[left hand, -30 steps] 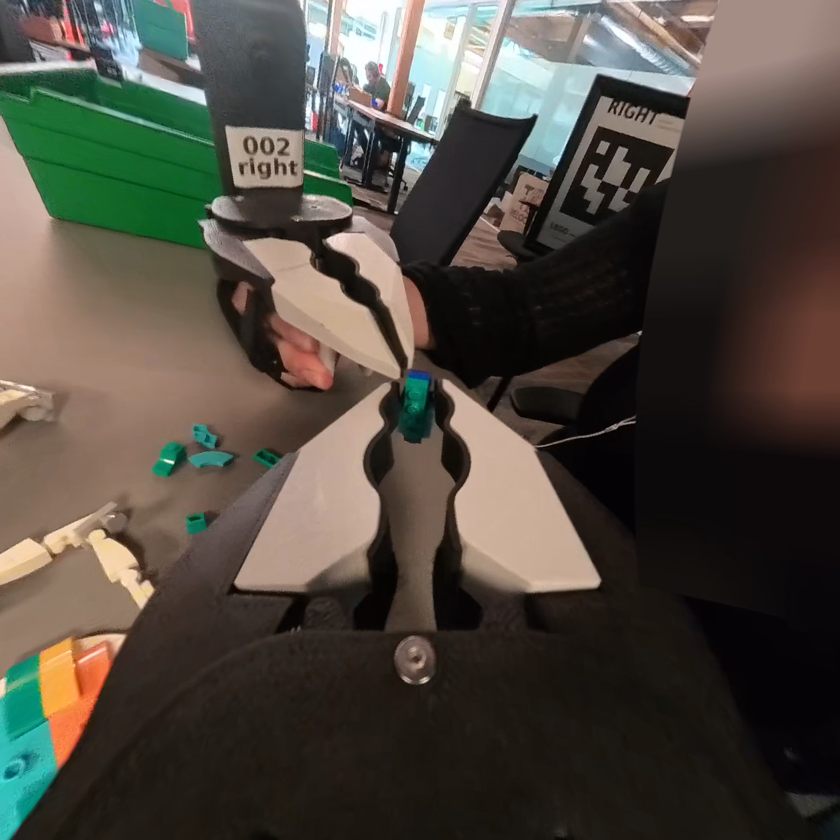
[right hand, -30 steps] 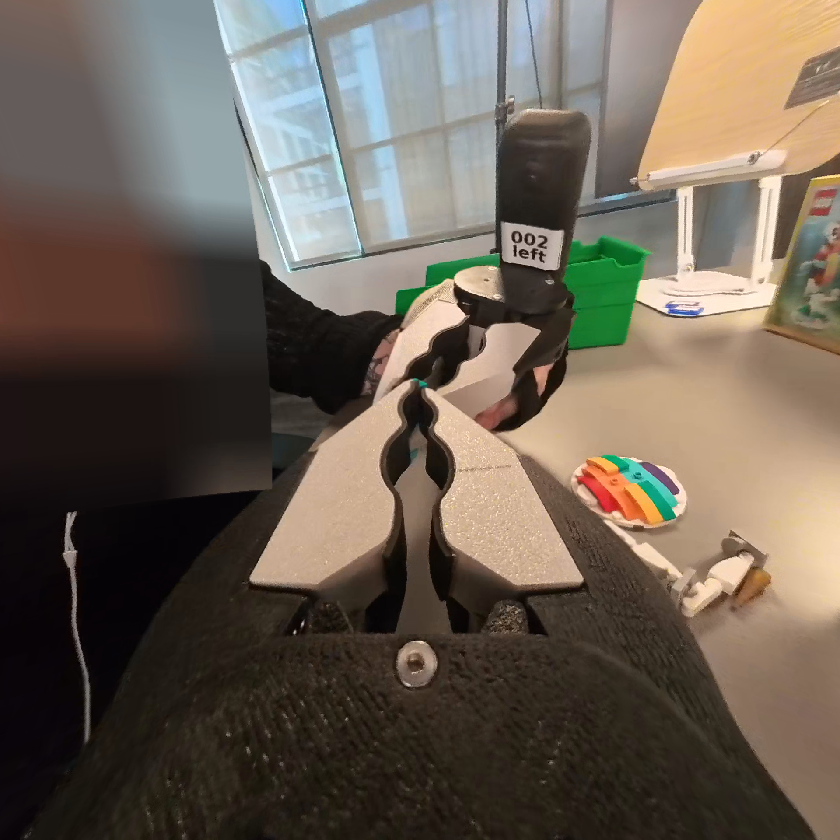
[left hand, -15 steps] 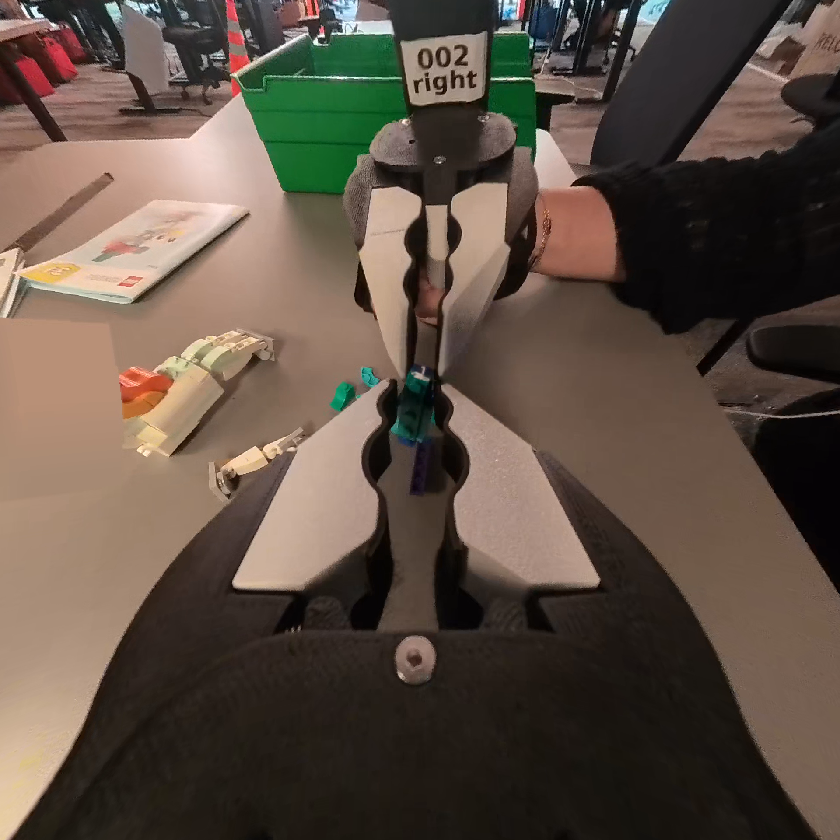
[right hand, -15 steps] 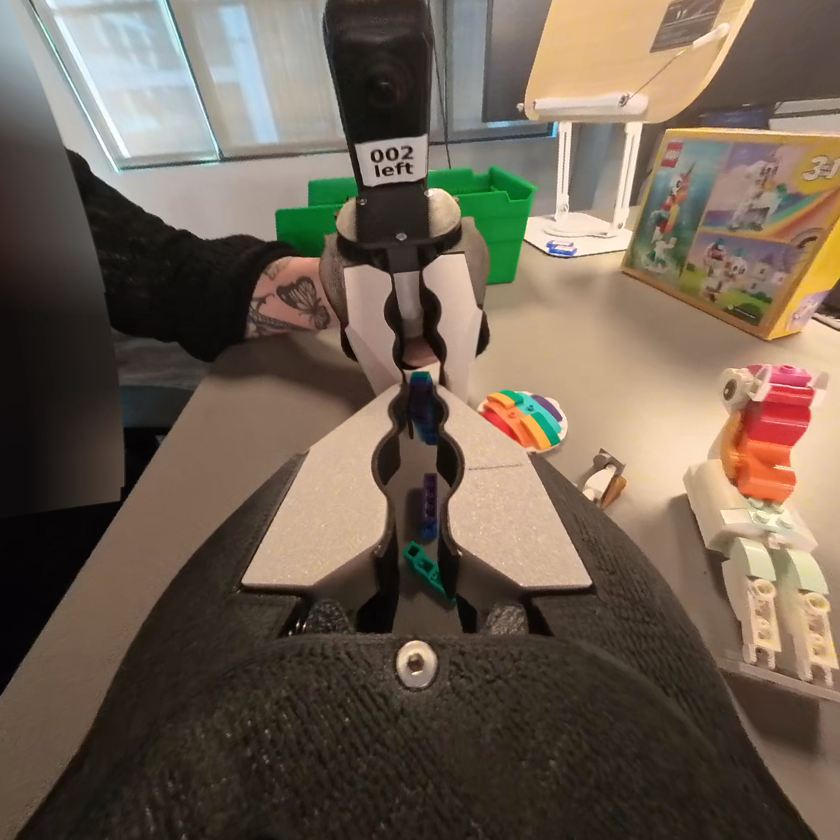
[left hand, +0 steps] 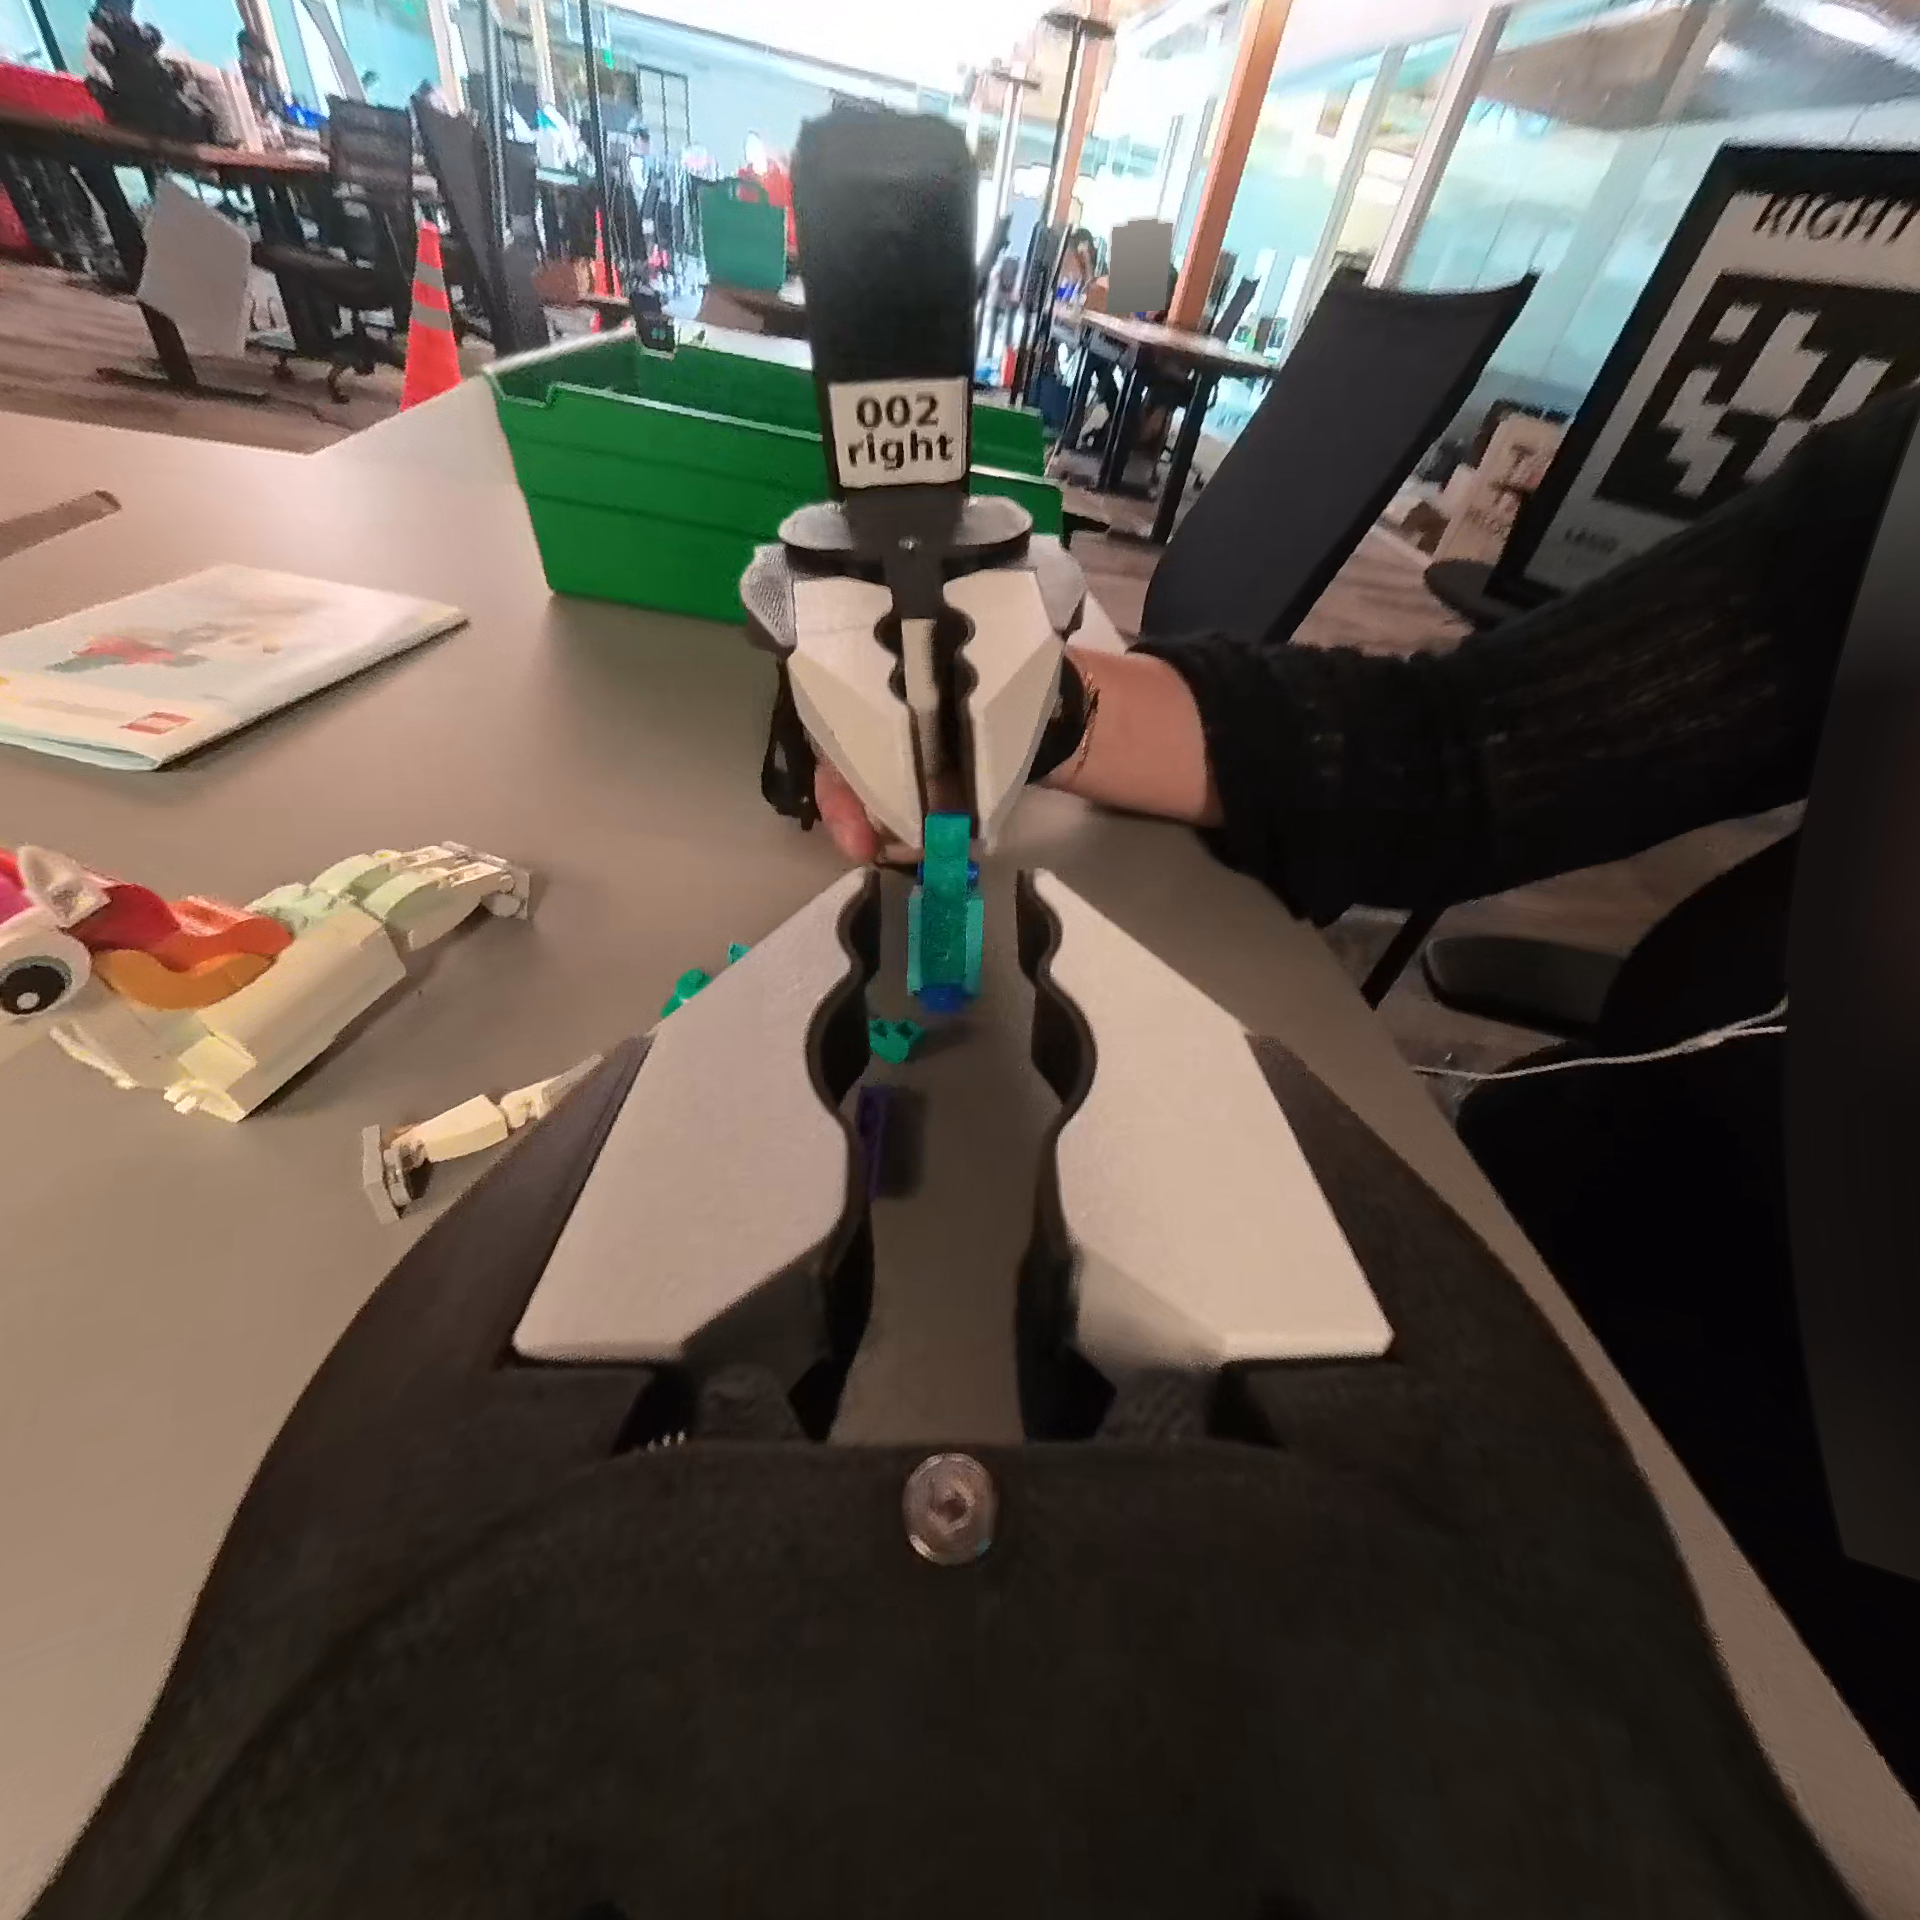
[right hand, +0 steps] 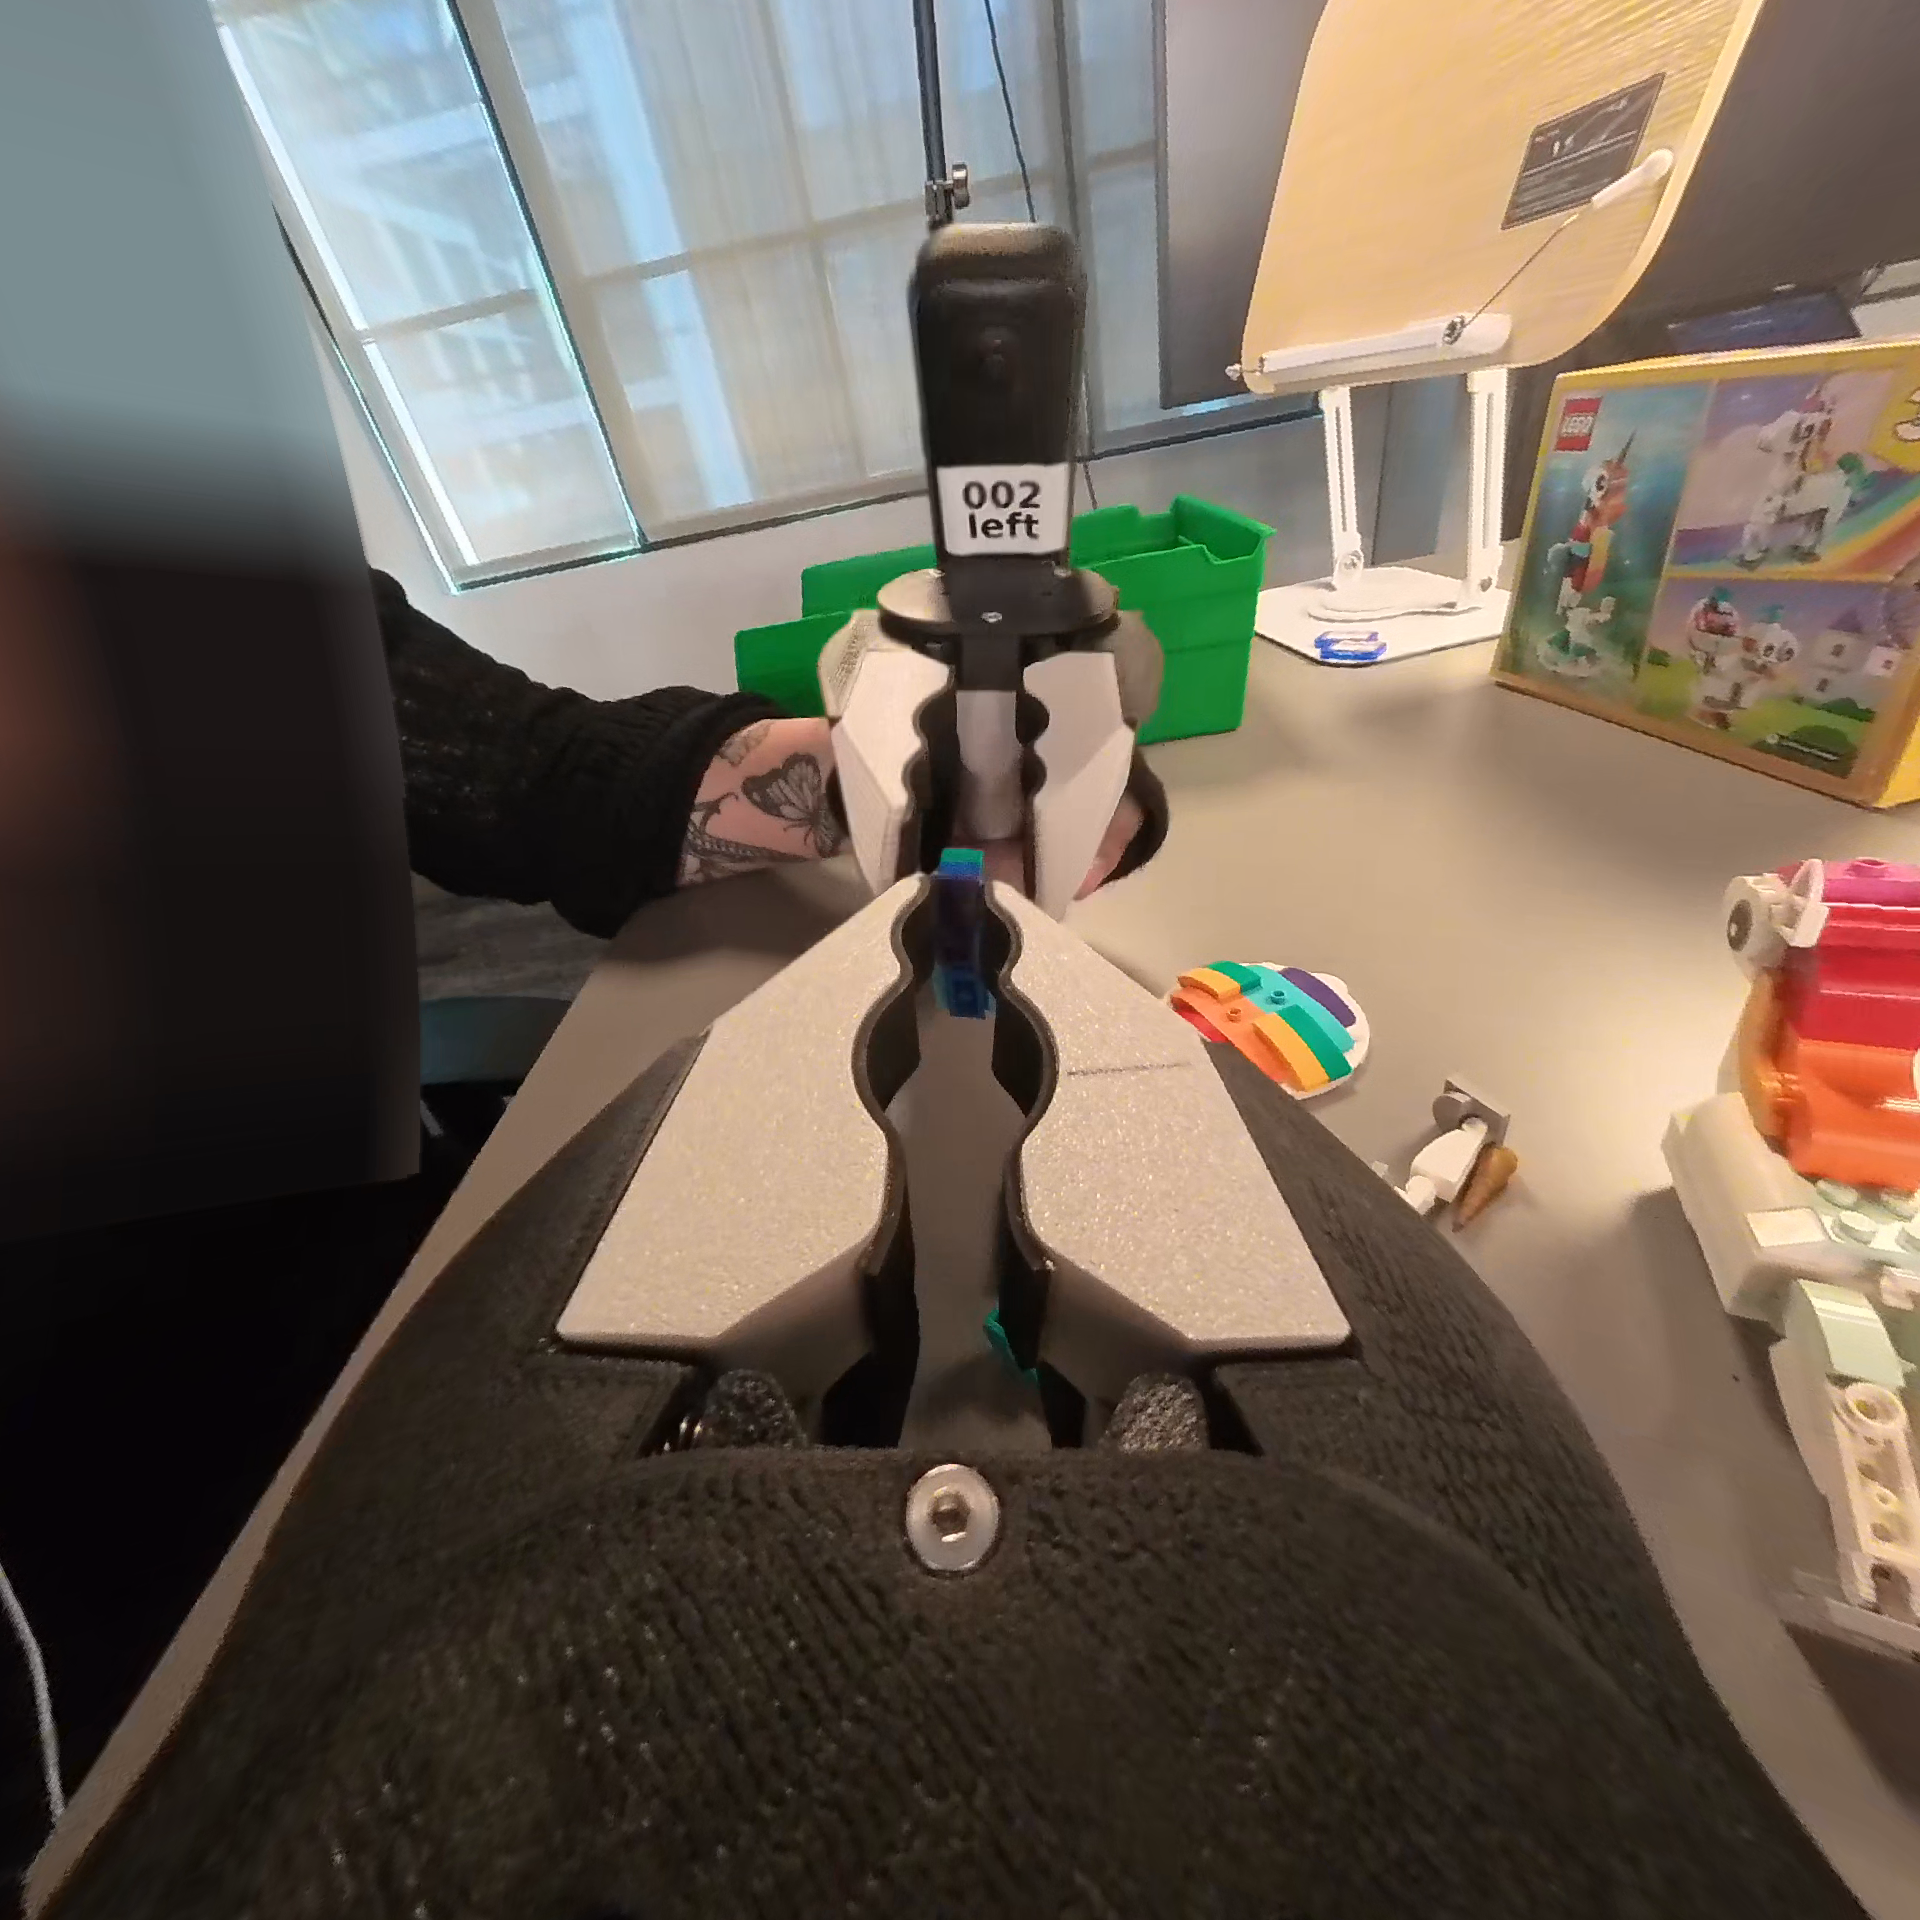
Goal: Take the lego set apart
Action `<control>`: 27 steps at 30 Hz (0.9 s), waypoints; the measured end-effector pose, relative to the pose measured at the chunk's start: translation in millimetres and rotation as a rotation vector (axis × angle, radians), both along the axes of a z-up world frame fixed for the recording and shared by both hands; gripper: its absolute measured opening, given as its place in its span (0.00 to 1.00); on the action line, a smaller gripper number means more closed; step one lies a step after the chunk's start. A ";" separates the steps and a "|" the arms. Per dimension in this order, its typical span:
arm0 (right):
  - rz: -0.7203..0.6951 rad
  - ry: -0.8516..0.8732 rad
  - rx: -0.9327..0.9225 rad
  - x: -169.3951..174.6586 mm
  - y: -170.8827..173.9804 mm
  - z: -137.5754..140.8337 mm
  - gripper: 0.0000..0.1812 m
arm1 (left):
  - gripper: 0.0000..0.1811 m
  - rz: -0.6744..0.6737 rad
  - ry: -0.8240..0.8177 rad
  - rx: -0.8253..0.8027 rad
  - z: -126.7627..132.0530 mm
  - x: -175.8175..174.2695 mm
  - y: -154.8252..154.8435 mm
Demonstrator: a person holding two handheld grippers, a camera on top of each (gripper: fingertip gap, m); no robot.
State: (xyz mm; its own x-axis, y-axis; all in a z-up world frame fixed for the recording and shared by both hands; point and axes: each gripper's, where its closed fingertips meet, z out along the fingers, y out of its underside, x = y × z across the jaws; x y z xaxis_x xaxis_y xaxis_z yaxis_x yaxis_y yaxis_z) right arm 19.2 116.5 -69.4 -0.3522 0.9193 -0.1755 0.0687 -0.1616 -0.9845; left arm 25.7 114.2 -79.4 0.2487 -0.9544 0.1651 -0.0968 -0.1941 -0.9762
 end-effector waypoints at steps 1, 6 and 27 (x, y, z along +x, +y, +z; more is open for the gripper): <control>0.003 0.005 -0.005 0.2 -0.3 1.1 0.03 | 0.14 -0.006 -0.013 -0.003 2.3 -1.1 -0.8; 0.014 0.013 -0.005 0.1 -3.1 2.5 0.03 | 0.08 -0.016 0.013 0.020 -0.3 1.5 -2.8; -0.030 0.120 0.038 -1.1 -6.2 19.8 0.03 | 0.05 -0.040 -0.152 0.022 27.2 -1.1 -4.4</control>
State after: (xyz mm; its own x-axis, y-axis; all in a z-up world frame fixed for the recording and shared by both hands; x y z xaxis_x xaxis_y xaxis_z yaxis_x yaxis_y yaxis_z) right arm 18.1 110.3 -49.6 -0.3408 0.9350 -0.0984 -0.0539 -0.1240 -0.9908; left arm 24.5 109.8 -52.2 0.1839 -0.9670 0.1765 0.0448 -0.1712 -0.9842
